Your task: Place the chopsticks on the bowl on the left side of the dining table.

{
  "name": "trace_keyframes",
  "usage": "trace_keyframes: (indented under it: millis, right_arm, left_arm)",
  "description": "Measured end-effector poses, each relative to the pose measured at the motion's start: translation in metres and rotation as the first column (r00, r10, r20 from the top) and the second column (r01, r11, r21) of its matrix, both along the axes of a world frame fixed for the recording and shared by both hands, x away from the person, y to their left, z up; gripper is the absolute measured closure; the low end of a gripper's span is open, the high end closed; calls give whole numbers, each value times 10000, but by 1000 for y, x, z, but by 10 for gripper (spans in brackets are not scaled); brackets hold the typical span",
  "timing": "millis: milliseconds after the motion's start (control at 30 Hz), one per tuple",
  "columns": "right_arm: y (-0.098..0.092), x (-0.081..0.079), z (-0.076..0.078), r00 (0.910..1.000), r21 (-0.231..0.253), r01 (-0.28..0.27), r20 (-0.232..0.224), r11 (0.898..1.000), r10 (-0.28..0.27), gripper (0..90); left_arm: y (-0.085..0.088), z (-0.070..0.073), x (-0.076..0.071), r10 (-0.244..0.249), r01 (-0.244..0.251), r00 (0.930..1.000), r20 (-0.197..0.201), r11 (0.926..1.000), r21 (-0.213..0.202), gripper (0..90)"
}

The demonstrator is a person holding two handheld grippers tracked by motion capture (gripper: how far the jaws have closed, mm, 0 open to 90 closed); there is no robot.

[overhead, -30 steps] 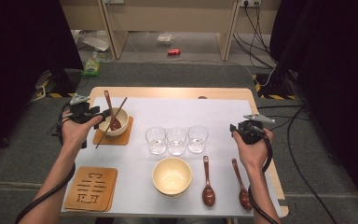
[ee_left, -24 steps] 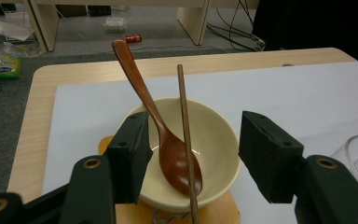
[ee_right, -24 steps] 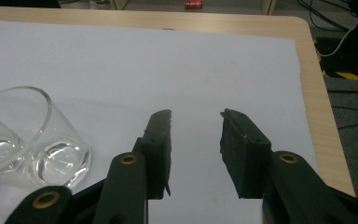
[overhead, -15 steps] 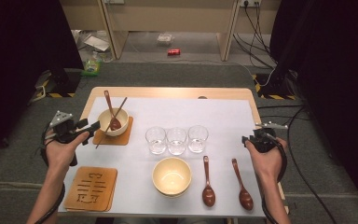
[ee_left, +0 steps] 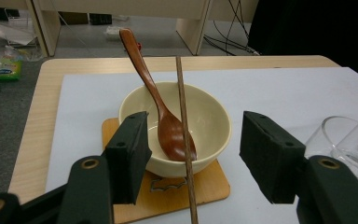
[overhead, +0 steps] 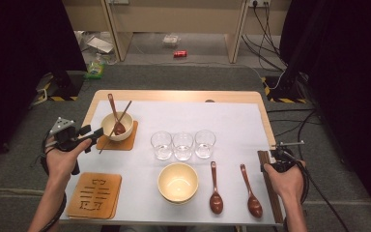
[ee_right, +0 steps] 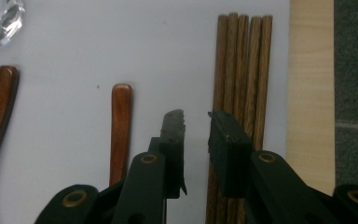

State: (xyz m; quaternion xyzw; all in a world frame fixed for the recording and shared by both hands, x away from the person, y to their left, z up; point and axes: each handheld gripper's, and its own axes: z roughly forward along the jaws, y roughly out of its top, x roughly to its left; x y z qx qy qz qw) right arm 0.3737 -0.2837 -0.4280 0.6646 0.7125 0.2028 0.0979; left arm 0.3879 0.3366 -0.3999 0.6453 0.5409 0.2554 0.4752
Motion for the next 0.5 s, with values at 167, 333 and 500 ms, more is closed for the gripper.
trace_keyframes:
  millis: [167,333,500]
  right_arm:
    - [-2,-3,-5,9987,-66,10,-509,10000,-14,767]
    - [-2,-3,-9,9971,-106,23,-767,9999,-31,767]
    - [-3,-1,-13,9945,-121,168,-1028,9998,-179,767]
  left_arm:
    - [0,-2,0,12,-12,10000,-64,10000,34,420]
    - [1,-2,-2,74,-74,10000,2,10000,52,420]
    - [0,-1,-4,84,-84,10000,13,9999,83,420]
